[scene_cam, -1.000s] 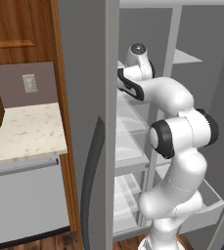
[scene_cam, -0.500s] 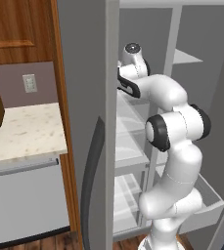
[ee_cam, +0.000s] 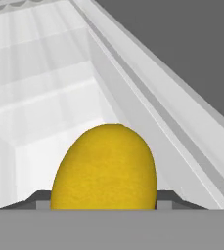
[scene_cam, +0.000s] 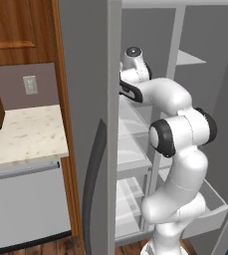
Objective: Take the lime and lemon from the fridge shelf and place them in the freezer drawer to begin freezing them.
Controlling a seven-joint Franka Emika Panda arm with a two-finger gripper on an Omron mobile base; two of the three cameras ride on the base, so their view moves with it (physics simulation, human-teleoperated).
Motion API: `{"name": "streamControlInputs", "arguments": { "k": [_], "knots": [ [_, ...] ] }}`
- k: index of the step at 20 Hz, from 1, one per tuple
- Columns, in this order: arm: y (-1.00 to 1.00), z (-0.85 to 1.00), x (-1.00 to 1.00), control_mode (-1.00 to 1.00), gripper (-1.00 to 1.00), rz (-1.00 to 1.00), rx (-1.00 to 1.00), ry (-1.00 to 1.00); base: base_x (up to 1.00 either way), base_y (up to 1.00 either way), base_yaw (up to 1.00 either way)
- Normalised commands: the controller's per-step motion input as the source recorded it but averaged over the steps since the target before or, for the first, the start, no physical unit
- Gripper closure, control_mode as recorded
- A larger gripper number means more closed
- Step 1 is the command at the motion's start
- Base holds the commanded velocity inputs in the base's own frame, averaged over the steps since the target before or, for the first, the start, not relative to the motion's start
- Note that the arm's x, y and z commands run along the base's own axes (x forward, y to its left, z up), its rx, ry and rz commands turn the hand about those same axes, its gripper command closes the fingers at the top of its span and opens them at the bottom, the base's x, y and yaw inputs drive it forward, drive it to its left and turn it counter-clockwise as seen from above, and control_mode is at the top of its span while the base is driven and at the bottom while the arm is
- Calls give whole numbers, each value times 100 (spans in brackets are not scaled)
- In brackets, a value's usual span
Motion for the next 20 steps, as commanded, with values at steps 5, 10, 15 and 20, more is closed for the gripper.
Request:
{"name": "streamControlInputs", "arguments": {
  "k": [5,10,15,20],
  "knots": [
    [0,0,-4,-100,100,0,0,0,0,0,0],
    [2,0,-71,-100,100,0,0,0,0,0,0],
    [12,0,-100,-100,100,0,0,-3,0,0,0],
    [22,0,-100,-100,100,1,0,-6,0,0,0]
  ]
}}
